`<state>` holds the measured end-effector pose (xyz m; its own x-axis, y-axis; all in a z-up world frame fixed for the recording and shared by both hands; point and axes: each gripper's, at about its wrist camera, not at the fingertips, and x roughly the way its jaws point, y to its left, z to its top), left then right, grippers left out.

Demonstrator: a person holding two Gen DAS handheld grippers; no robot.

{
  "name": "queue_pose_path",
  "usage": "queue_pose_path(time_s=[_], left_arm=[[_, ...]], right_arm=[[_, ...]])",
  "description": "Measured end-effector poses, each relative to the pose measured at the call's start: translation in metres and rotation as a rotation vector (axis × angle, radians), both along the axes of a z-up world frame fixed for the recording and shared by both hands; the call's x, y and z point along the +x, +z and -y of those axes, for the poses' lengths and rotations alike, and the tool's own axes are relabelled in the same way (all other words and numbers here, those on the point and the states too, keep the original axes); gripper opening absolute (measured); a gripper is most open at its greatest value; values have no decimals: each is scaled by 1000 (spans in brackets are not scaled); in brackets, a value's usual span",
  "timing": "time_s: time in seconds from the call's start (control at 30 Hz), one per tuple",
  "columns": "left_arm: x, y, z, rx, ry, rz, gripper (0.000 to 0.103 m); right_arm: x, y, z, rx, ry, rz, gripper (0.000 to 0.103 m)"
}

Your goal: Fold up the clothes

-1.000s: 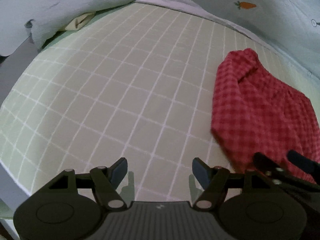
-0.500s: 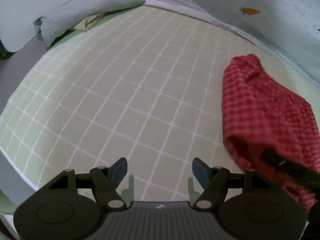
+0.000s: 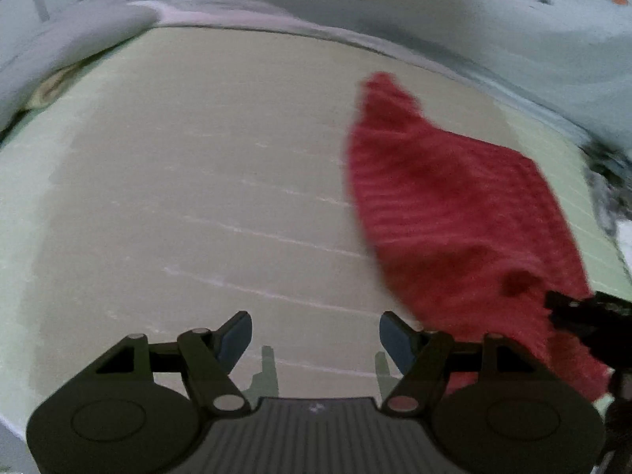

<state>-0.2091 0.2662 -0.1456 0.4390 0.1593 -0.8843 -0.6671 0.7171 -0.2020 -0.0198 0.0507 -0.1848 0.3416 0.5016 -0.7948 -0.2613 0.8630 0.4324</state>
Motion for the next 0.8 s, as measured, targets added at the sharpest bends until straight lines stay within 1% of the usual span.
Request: queue_pose_path(time_s=[0.03, 0.13, 0.17, 0.27, 0.3, 0.33, 0.37, 0.4, 0.43, 0.5, 0.57, 0.63, 0.8], left_arm=[[6, 1, 5, -7, -24, 13, 72], [26, 3, 31, -34, -96, 61, 72], [32, 2, 37, -47, -111, 67, 72], [49, -5, 53, -84, -150, 72, 70], [54, -7, 57, -88, -156, 68, 67], [58, -10, 61, -91, -155, 61, 55], [61, -13, 64, -95, -153, 52, 48], [63, -16, 64, -96, -144, 43, 21], [62, -18, 63, -93, -131, 33, 2], [51, -18, 58, -60, -87, 22, 0], [31, -8, 47, -23, -28, 29, 0], [7, 4, 34, -4, 37, 46, 0], [-63, 40, -1, 48, 235, 89, 0]], right_arm=[[1, -1, 4, -13, 5, -1, 49], [10, 0, 17, -46, 31, 5, 52], [13, 1, 21, -56, 39, 7, 54], [22, 0, 32, -80, 53, 16, 57], [25, -1, 32, -85, 56, 15, 57], [27, -1, 34, -90, 60, 14, 57], [28, -1, 36, -91, 63, 12, 57], [30, -2, 37, -94, 65, 9, 57], [31, -4, 39, -98, 65, 4, 57], [31, -5, 39, -106, 62, -8, 57], [29, -7, 39, -120, 62, 0, 57], [27, -10, 40, -135, 63, 9, 57], [20, -13, 39, -178, 71, 41, 57]])
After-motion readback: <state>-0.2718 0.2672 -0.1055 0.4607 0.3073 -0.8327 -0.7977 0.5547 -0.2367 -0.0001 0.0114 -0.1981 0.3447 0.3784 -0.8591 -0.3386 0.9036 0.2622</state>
